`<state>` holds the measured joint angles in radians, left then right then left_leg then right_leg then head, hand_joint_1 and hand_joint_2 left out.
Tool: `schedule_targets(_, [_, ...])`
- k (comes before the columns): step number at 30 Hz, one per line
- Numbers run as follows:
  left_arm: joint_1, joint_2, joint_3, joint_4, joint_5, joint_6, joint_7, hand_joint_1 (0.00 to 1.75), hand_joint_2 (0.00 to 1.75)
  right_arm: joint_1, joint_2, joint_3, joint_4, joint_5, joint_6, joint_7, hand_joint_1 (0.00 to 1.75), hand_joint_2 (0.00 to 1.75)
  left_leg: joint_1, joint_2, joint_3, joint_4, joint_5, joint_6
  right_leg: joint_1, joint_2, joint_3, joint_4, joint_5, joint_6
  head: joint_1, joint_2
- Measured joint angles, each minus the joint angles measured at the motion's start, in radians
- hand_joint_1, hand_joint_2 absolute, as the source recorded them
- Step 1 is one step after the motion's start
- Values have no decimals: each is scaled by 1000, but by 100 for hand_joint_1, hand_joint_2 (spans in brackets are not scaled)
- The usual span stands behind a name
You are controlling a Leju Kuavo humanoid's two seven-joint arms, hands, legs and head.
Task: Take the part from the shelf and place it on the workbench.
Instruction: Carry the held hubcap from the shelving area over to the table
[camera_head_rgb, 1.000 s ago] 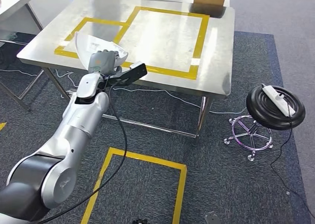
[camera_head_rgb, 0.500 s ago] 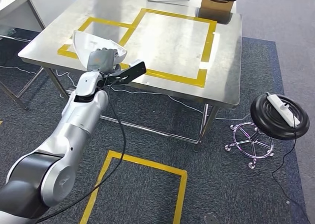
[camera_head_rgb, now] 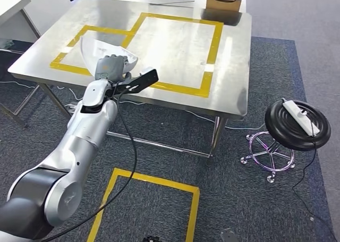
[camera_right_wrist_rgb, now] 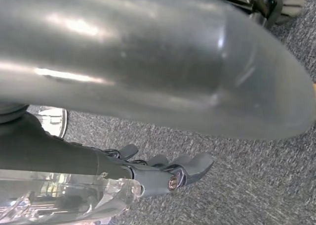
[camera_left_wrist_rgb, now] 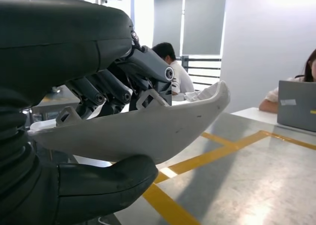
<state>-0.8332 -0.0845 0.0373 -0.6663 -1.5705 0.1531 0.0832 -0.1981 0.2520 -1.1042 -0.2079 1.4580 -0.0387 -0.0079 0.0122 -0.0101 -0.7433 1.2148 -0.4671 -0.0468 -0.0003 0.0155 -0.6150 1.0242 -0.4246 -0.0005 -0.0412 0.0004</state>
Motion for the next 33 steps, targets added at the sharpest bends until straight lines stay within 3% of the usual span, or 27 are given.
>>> schedule_targets(1, [-1,0,0,0,0,0,0,175,175,0,0,0,0,0,0,0,0,0,0,2,27,-69,46,1,1,1,7,1,-7,4,0,0])
schedule_targets(3, [-4,0,0,-1,0,0,0,175,175,-2,1,1,0,0,0,0,0,0,-1,3,75,-180,88,7,5,3,13,6,-20,13,0,0])
schedule_targets(6, [-2,0,0,-1,0,-1,0,175,175,-4,1,2,0,0,0,1,0,0,-3,2,86,-206,79,24,8,3,10,8,-28,23,1,0])
schedule_targets(8, [-1,-1,-1,-2,0,-1,1,175,175,-3,1,4,0,0,1,1,0,0,0,1,93,-208,74,36,7,-1,-3,38,-45,34,5,0])
schedule_targets(9, [-2,-2,-1,-2,0,-1,1,175,175,-4,1,5,0,0,1,1,0,0,1,1,97,-208,71,42,6,-4,-25,82,-64,39,6,0])
schedule_targets(11, [-2,-4,-2,-2,0,-1,1,175,175,-5,1,6,0,0,1,1,0,0,0,0,106,-208,63,49,3,-7,-98,216,-112,46,10,0])
schedule_targets(12, [-1,-5,-3,-2,0,-1,1,175,175,-5,1,6,0,0,2,1,0,0,0,0,111,-208,58,50,2,-7,-134,272,-125,47,10,0])
schedule_targets(13, [0,-6,-3,-2,0,-1,1,175,175,-4,1,6,0,0,2,1,0,0,0,0,117,-208,54,50,1,-7,-157,298,-121,47,10,0])
schedule_targets(14, [1,-6,-3,-2,0,-1,1,175,175,-2,1,6,0,0,3,1,0,0,0,-1,124,-208,49,48,0,-7,-160,284,-97,47,10,0])
schedule_targets(15, [1,-7,-3,-2,0,-1,1,175,175,-2,1,6,0,0,4,1,0,0,0,-1,132,-208,43,46,-1,-7,-142,230,-56,46,10,0])
schedule_targets(16, [0,-8,-3,-2,0,-1,1,175,175,-1,1,6,0,0,4,1,0,0,1,-1,139,-208,37,42,-2,-7,-113,156,-13,45,10,0])
schedule_targets(18, [-4,-8,-3,-2,0,-2,1,175,175,-2,1,7,0,0,4,1,0,0,-1,-2,148,-207,27,32,-2,-7,-59,39,34,43,9,0])
schedule_targets(20, [-5,-8,-3,-2,0,-2,1,175,175,-2,1,7,0,0,3,2,0,0,-2,-4,150,-210,23,21,2,-5,-43,11,30,36,8,0])
schedule_targets(23, [-4,-6,-3,-3,0,-3,0,175,175,-1,1,7,0,0,1,2,0,0,3,-2,150,-204,11,6,3,-4,-38,4,29,17,7,0])
schedule_targets(25, [-6,-5,-3,-3,0,-3,0,175,175,-2,1,7,0,0,1,2,0,0,1,-2,108,-123,-29,2,1,-4,-30,-1,27,7,4,0])
schedule_targets(27, [-2,-4,-3,-3,0,-3,-1,175,175,-3,1,7,0,0,1,2,0,0,-2,-2,32,2,-71,3,1,-4,-27,-1,22,-1,2,0])
schedule_targets(28, [1,-4,-3,-3,0,-4,-1,175,175,-3,1,7,0,0,1,2,0,0,-2,-2,3,39,-72,4,2,-4,-25,-1,19,-2,2,0])
schedule_targets(29, [4,-3,-3,-3,0,-4,-1,175,175,-2,1,7,0,0,1,2,0,0,-2,-2,-9,42,-54,5,2,-2,-21,0,15,-3,2,0])
schedule_targets(30, [5,-2,-3,-3,0,-4,-1,175,175,-1,1,7,0,0,1,2,0,0,-2,-1,-3,11,-20,7,2,-1,-16,0,11,-1,1,0])
schedule_targets(32, [4,-1,-3,-4,0,-5,-1,175,175,0,1,7,0,0,1,2,0,0,-3,0,43,-105,59,11,4,2,-6,2,1,6,1,0])
schedule_targets(33, [2,-1,-3,-4,0,-5,-2,175,175,-1,2,7,0,0,1,2,0,0,-4,1,66,-157,78,14,6,3,-4,5,-5,11,2,0])
